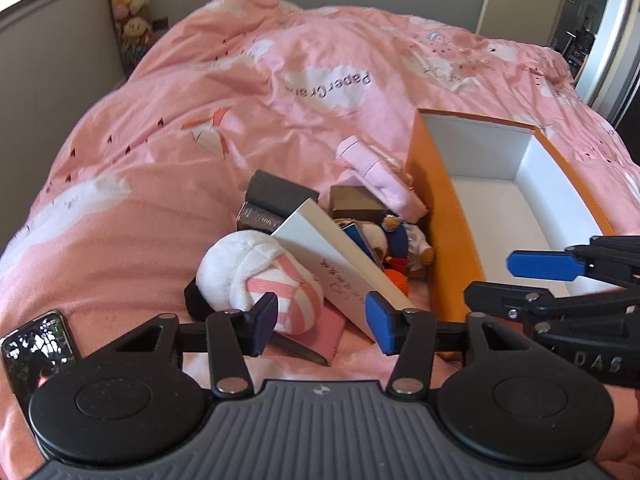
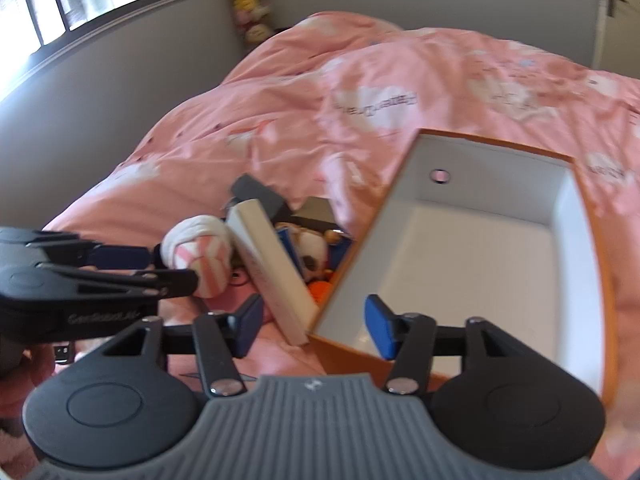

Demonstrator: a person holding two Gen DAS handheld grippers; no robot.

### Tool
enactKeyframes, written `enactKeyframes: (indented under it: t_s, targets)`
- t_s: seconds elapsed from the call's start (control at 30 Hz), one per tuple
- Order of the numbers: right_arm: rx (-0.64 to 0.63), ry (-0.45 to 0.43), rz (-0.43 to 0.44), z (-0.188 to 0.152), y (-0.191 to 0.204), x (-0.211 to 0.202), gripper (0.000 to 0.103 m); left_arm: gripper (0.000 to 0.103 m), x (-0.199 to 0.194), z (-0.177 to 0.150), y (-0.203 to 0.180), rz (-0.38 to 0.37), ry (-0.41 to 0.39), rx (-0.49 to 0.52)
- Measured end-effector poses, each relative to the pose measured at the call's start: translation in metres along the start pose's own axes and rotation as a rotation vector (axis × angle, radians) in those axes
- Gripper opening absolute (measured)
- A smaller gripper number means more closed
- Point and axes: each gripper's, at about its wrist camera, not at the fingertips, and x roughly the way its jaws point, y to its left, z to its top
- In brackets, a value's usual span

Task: Organize objects
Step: 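Move the right gripper toward the cream rectangular box in the pile, then grasp the cream box with the right gripper while the left gripper approaches the gold box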

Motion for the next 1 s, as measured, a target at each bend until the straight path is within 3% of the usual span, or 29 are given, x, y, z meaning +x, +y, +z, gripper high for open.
enactKeyframes:
  t_s: [0.17,0.23,0.33,0.7,1.0]
  targets:
    - [-0.162,0.059,0.070,0.025,0.018,0.040,0.041,0.052,0.021,0.015,0.023,0.015,0.062,-0.044]
    - [-0.209,0.100,0.095,0.031,0.019,0.058,0.034,0.052,0.024,0.021,0.031,0.005,0.068,-0.063]
    - [-0.248,0.165,0.127,0.039,0.022,0.085,0.030,0.052,0.029,0.031,0.038,-0.011,0.071,-0.081]
    - [-0.352,0.299,0.123,0.052,0.027,0.141,0.034,0.050,0.059,0.046,0.033,0.012,0.096,-0.024]
    - [-0.360,0.402,0.240,0.056,0.028,0.173,0.038,0.050,0.070,0.053,0.036,0.030,0.111,-0.010]
